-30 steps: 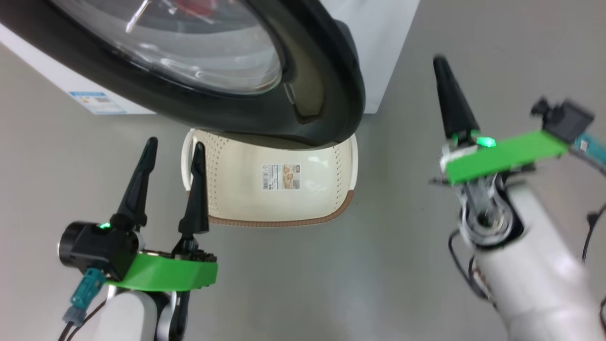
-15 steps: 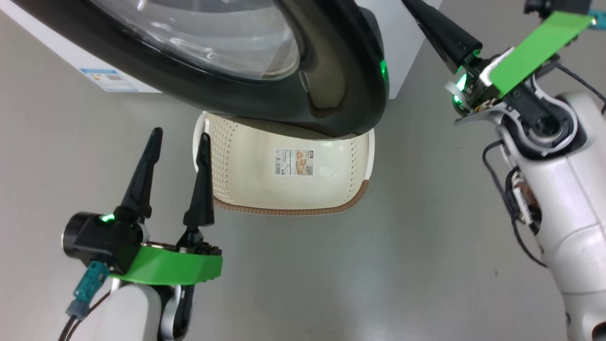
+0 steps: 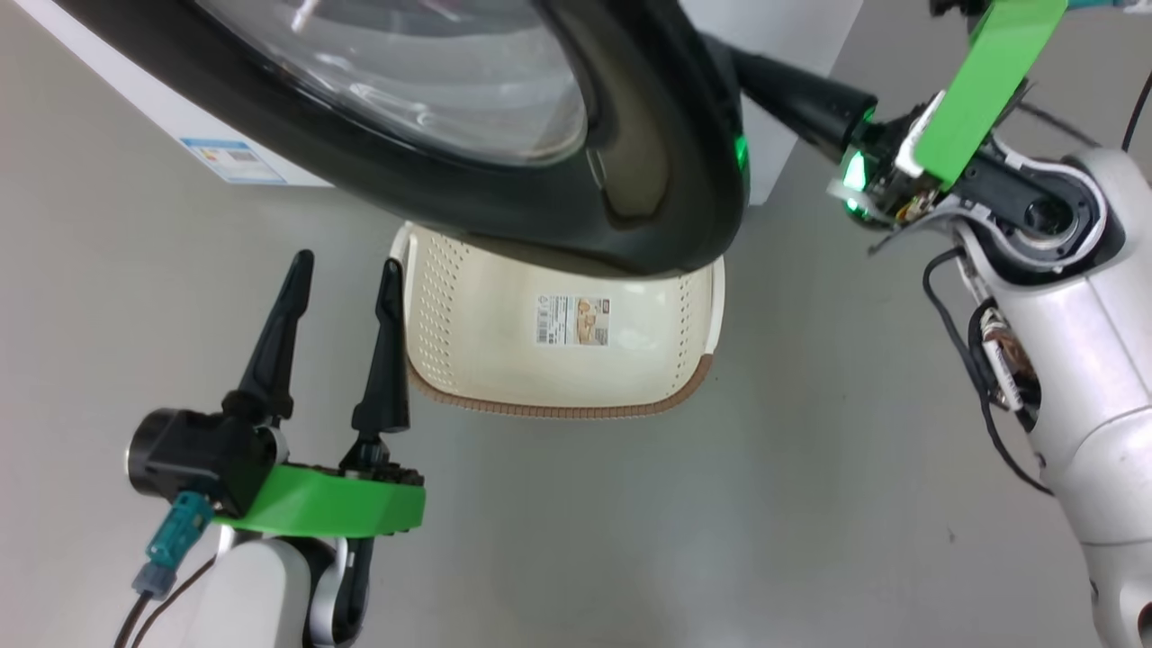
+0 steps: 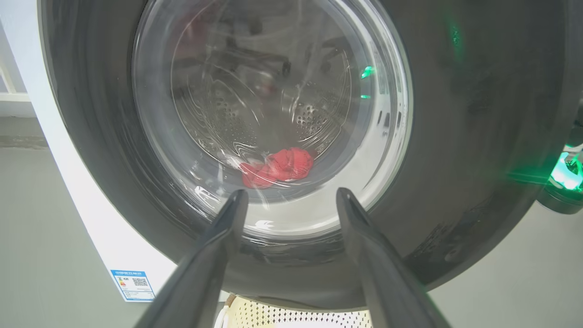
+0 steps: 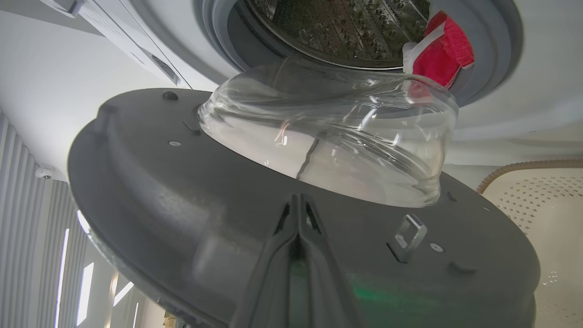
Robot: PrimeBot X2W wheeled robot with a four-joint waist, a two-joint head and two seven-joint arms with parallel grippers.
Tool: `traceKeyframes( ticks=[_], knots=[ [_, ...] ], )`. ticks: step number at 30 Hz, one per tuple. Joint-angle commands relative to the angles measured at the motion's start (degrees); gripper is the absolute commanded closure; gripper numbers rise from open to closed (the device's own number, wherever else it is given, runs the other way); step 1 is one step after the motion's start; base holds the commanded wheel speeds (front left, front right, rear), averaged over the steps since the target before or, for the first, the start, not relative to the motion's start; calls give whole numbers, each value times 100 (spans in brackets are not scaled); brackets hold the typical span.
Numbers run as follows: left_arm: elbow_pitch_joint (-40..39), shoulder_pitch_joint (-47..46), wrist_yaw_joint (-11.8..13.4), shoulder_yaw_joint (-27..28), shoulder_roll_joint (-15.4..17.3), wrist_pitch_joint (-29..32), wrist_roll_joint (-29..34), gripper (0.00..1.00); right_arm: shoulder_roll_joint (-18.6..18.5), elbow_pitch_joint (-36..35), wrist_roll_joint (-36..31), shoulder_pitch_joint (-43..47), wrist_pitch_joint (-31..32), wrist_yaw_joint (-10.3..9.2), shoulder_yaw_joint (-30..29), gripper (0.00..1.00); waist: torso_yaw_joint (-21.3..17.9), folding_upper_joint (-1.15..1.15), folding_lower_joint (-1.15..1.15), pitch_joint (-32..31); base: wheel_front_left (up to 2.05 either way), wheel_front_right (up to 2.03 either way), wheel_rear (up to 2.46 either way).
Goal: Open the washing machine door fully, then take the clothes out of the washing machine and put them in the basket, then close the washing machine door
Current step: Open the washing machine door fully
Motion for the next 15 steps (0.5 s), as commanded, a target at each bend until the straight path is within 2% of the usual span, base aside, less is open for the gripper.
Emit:
traceKeyframes(
  ticks=[1, 15],
  knots=[
    [-98, -29, 51, 156, 108, -27, -1, 0, 101, -183, 38, 145, 60, 29, 58, 100, 33, 0, 0, -108, 0, 0, 0],
    [34, 298, 49, 248, 108, -27, -47, 0, 141, -375, -138, 765, 429, 29, 321, 100, 268, 0, 0, -657, 0, 0, 0]
  ],
)
